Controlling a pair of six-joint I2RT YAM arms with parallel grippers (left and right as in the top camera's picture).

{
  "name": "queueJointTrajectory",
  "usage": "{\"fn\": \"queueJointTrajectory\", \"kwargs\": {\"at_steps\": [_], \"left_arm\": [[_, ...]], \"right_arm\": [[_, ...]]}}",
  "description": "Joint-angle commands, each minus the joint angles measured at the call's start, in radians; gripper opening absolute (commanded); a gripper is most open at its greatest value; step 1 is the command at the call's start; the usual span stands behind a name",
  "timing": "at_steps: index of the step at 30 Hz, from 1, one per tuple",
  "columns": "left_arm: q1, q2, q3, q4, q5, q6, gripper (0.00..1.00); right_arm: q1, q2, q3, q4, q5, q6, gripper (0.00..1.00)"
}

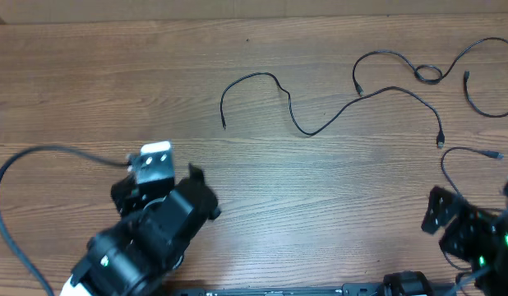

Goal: Untangle cables

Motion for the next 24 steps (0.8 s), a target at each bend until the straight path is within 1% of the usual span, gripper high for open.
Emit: {"fn": "queueJointTrajectory", "kwargs": {"at_steps": [1, 4, 7, 15, 19, 24], "left_arm": [[-0.007, -0.077, -0.147, 0.061, -0.057, -0.065, 1.00], [-0.006, -0.134, -0.257, 0.151, -0.089, -0.065, 1.00], [-0.006, -0.151, -0.315, 0.222, -0.119, -0.065, 1.00], [-0.006, -0.132, -0.323, 0.232, -0.125, -0.065, 1.00], [-0.006, -0.131, -0.323, 0.232, -0.047, -0.065, 1.00], [-0.006, -0.131, -0.323, 0.232, 0.123, -0.065, 1.00]], "right_arm": [[0.001, -0.012, 0.007, 0.006, -0.058, 0.003, 1.00], [0.001, -0.008, 0.007, 0.008, -0.064, 0.003, 1.00], [0.001, -0.005, 0.007, 0.027, -0.063, 0.003, 1.00], [0.001, -0.005, 0.007, 0.083, -0.063, 0.003, 1.00], [0.001, -0.005, 0.007, 0.086, -0.063, 0.003, 1.00], [0.001, -0.005, 0.007, 0.092, -0.064, 0.004, 1.00]]}}
